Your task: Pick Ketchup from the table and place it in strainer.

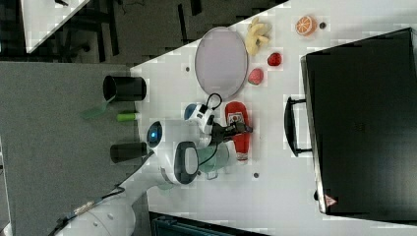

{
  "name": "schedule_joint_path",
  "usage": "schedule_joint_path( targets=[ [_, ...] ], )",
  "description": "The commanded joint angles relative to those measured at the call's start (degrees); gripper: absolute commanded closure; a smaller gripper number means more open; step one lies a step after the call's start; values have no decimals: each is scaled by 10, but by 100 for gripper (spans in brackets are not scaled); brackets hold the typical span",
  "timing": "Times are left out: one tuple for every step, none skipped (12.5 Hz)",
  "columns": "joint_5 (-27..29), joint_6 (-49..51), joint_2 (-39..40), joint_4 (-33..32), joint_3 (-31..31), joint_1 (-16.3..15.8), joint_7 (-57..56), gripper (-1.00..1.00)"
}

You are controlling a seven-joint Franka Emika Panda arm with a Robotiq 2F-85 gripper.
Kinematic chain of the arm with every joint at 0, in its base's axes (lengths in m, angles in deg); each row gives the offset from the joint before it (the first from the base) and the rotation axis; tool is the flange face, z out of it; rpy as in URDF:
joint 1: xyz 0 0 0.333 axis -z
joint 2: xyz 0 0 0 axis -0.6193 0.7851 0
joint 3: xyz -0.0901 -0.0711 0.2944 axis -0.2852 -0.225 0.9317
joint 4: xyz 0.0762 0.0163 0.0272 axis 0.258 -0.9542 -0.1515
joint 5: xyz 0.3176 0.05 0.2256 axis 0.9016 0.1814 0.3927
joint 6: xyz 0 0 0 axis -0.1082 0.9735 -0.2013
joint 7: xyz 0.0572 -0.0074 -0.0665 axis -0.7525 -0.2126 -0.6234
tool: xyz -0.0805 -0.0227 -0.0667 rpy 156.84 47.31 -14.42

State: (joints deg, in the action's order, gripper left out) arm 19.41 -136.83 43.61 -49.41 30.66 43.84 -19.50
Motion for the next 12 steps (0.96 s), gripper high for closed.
schedule_joint_path(
  targets=[
    [-1, 69, -100, 19, 3, -7, 14, -22],
    [-1, 121, -134, 28, 6, -7, 14, -22],
    [-1, 174, -166, 39, 10, -8, 14, -22],
    [-1, 222, -195, 50, 16, -9, 15, -22],
    [0, 265, -221, 60, 24, -9, 19, -22],
    [1, 303, -244, 70, 35, -11, 34, -22],
    [4, 338, -262, 81, 48, -13, 63, -22],
    [8, 366, -275, 90, 64, -15, 97, -22],
    [21, 384, -283, 98, 82, -17, 130, -22],
    [36, 388, -287, 105, 103, -21, 157, -22],
    [53, 388, -286, 111, 126, -24, 187, -22],
    [66, 388, -283, 116, 149, -27, 228, -22]
  ],
)
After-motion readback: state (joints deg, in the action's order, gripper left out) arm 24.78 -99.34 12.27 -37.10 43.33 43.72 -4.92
